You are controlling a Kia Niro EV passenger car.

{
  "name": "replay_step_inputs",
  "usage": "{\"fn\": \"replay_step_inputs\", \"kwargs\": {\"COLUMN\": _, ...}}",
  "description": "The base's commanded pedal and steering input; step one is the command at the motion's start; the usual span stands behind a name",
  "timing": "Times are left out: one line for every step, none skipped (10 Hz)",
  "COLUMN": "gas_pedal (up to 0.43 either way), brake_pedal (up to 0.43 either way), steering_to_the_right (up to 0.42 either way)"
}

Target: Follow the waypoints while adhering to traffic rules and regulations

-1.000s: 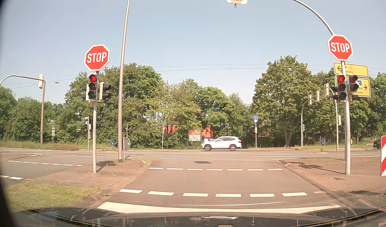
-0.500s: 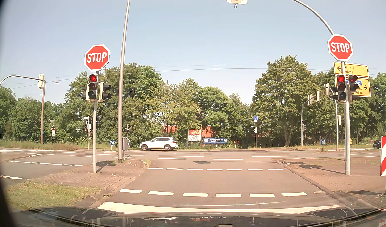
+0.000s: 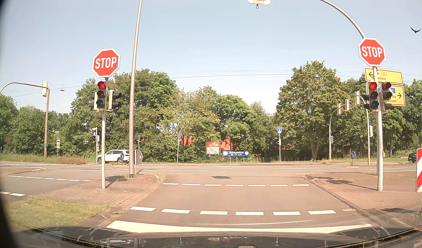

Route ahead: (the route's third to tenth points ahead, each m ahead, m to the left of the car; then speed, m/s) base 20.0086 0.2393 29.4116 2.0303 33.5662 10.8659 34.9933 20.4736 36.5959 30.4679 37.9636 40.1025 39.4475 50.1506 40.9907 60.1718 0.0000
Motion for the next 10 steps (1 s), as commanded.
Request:
{"fn": "replay_step_inputs", "kwargs": {"gas_pedal": 0.0, "brake_pedal": 0.256, "steering_to_the_right": 0.001}}
{"fn": "replay_step_inputs", "kwargs": {"gas_pedal": 0.0, "brake_pedal": 0.256, "steering_to_the_right": 0.001}}
{"fn": "replay_step_inputs", "kwargs": {"gas_pedal": 0.0, "brake_pedal": 0.256, "steering_to_the_right": 0.001}}
{"fn": "replay_step_inputs", "kwargs": {"gas_pedal": 0.0, "brake_pedal": 0.256, "steering_to_the_right": 0.001}}
{"fn": "replay_step_inputs", "kwargs": {"gas_pedal": 0.0, "brake_pedal": 0.256, "steering_to_the_right": 0.001}}
{"fn": "replay_step_inputs", "kwargs": {"gas_pedal": 0.0, "brake_pedal": 0.256, "steering_to_the_right": 0.001}}
{"fn": "replay_step_inputs", "kwargs": {"gas_pedal": 0.0, "brake_pedal": 0.256, "steering_to_the_right": 0.001}}
{"fn": "replay_step_inputs", "kwargs": {"gas_pedal": 0.0, "brake_pedal": 0.256, "steering_to_the_right": 0.001}}
{"fn": "replay_step_inputs", "kwargs": {"gas_pedal": 0.0, "brake_pedal": 0.256, "steering_to_the_right": 0.001}}
{"fn": "replay_step_inputs", "kwargs": {"gas_pedal": 0.0, "brake_pedal": 0.256, "steering_to_the_right": 0.001}}
